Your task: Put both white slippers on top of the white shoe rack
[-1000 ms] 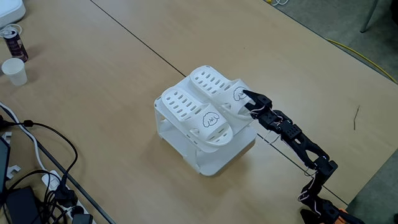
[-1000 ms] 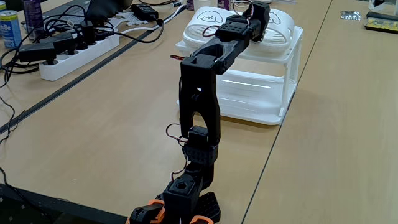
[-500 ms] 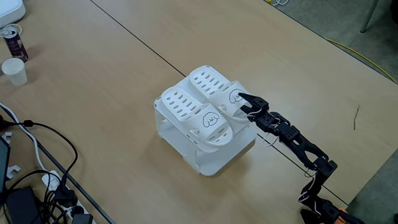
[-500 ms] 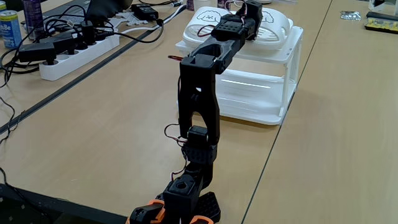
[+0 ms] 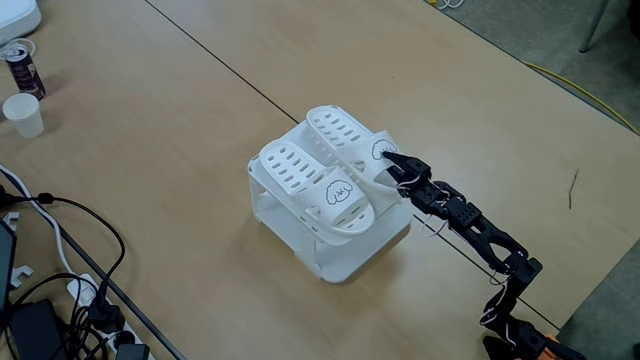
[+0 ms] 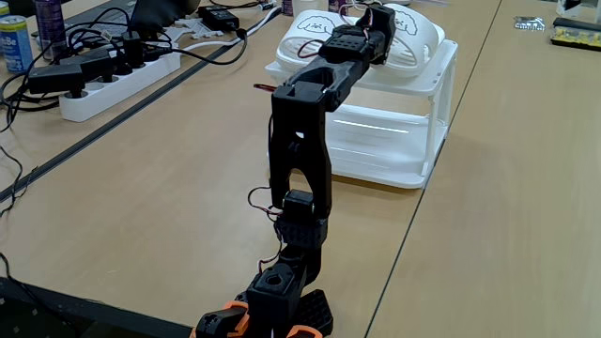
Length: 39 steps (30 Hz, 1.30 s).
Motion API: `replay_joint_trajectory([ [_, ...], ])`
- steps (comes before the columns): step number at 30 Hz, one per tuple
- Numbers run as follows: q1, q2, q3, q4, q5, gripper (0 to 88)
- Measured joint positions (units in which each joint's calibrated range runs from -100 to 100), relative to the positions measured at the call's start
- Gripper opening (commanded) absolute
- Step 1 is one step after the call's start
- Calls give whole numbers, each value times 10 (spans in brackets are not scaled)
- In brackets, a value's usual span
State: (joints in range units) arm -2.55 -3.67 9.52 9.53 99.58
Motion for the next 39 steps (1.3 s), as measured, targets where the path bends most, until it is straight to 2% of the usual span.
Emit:
replay_joint_trajectory([
  [23,-21,0,0,0,0,8],
  [25,-21,0,1,0,0,44],
  [30,-22,-2,22,-1,0,207],
  [39,-23,-11,27,-1,0,229],
])
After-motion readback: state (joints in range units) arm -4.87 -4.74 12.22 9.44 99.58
